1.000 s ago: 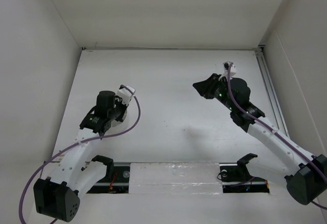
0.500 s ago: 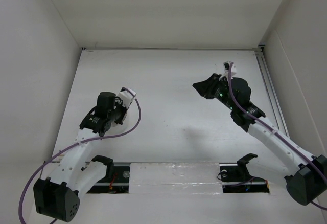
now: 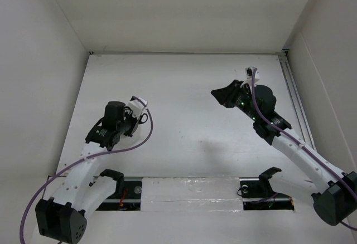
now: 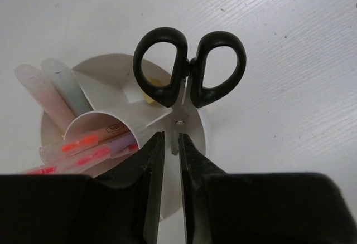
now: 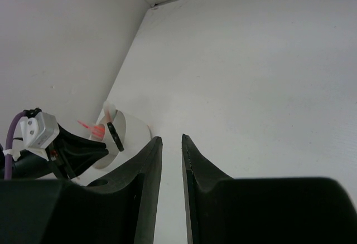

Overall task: Sort the stationery into containers
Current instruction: Place the scissors in the storage box, then reset both arms

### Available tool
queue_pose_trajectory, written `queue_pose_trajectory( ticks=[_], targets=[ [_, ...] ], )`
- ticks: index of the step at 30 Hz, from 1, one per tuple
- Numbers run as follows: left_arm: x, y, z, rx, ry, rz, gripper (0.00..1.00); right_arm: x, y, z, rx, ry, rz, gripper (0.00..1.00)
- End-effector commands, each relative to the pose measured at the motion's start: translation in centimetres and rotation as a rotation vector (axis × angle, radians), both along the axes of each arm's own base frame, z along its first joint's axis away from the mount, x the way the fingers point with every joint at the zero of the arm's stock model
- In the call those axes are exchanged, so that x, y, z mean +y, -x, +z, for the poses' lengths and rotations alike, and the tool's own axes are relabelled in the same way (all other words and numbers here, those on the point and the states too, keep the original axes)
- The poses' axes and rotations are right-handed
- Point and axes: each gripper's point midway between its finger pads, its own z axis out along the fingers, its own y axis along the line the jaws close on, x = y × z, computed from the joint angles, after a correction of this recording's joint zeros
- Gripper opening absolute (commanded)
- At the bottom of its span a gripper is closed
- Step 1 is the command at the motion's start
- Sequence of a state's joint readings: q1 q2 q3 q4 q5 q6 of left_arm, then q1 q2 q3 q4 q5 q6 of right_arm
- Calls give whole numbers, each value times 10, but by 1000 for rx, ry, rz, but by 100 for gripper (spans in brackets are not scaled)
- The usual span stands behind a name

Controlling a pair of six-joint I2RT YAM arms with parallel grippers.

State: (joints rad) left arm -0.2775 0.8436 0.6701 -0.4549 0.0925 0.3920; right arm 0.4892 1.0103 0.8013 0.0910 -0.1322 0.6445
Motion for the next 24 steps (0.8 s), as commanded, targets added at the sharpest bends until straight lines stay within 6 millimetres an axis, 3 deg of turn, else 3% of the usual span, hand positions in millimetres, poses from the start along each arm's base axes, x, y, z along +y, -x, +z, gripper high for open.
queue_pose_trajectory(
  ticks=[1, 4, 8, 11, 12, 13, 14, 15, 16, 19, 21, 22, 23, 24],
  targets=[
    [2, -5, 18, -49, -3, 7, 15, -2, 2, 22, -76, -43, 3, 26],
    [2, -10, 35, -92, 12, 21, 23, -2, 2, 22, -76, -43, 3, 26],
    [3, -15, 79, -210, 62, 55, 30, -1, 3, 22, -76, -43, 12, 28],
    [2, -11, 95, -244, 86, 53, 39, 3, 2, 16, -65, -28, 23, 38],
    [4, -10, 102, -265, 93, 69, 51, 7, 4, 16, -65, -28, 34, 42],
    [4, -10, 111, -290, 100, 69, 67, 5, 3, 16, -65, -27, 22, 53],
    [5, -6, 121, -325, 112, 68, 99, 8, 5, 15, -70, -20, 32, 60],
    [6, -5, 134, -357, 127, 82, 100, 6, 3, 20, -79, -24, 21, 65],
    [7, -3, 137, -369, 140, 87, 100, 8, 4, 20, -79, -23, 20, 97],
    [11, 0, 190, -534, 281, 181, 100, 12, 12, 23, -81, 31, 27, 100],
    [8, 9, 220, -607, 445, 230, 100, 11, 17, 43, -119, 88, 12, 100],
    [9, 11, 225, -632, 483, 246, 100, 2, 18, 31, -67, 166, -42, 100],
    [9, 15, 230, -652, 528, 255, 100, 8, 28, 50, -91, 181, -33, 100],
    [6, 18, 235, -661, 619, 278, 100, 6, 32, 52, -81, 214, -46, 100]
  ],
)
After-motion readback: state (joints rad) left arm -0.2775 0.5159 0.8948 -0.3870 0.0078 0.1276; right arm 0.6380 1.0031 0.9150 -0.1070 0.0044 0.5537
